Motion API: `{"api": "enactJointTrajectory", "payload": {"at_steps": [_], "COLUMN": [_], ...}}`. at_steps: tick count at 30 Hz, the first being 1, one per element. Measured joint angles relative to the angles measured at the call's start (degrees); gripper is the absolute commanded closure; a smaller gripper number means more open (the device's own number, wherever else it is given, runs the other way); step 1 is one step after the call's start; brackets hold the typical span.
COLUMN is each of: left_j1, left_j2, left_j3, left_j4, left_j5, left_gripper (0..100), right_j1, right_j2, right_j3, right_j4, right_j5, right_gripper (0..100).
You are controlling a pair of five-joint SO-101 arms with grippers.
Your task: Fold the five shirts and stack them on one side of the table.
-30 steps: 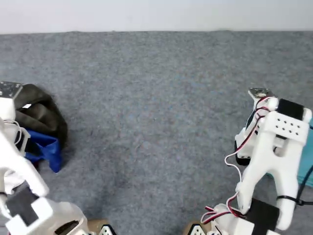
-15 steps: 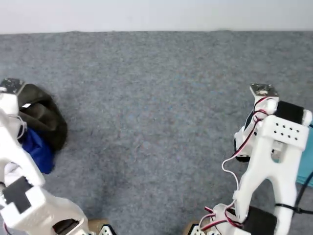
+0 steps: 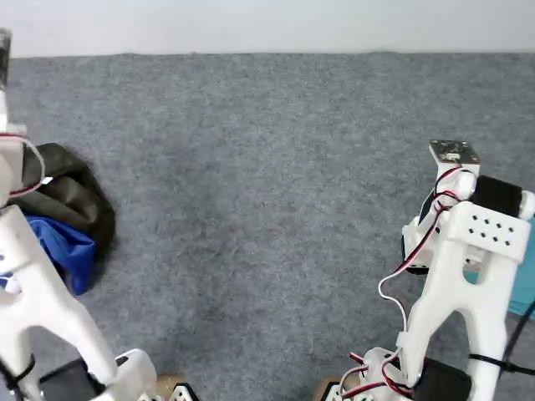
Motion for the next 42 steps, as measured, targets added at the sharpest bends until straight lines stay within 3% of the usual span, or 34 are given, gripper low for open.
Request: {"api": "enactJointTrajectory", "payload": {"at_steps": [5, 10, 15, 22, 42], "left_j1": [3.34, 1.49, -2.99, -7.21, -9.67], "left_j2": [-0.09, 4.13, 6.07, 6.68, 6.77], "left_j3": [-2.11, -2.11, 1.67, 16.0, 47.21], "left_j4": [7.38, 16.7, 17.23, 17.14, -11.78], "left_j5": [-6.07, -12.66, -13.54, -13.54, -8.79], "left_gripper": [94, 85, 78, 77, 78], "right_j1": [0.0, 0.0, 0.0, 0.0, 0.0], "right_j2": [0.0, 0.0, 0.0, 0.0, 0.0], "right_j3": [0.0, 0.0, 0.0, 0.0, 0.0], "right_j4": [0.0, 0.09, 0.09, 0.09, 0.09], "right_j5": [0.0, 0.0, 0.0, 0.0, 0.0], "right_gripper": [98.5, 98.5, 98.5, 98.5, 98.5]}}
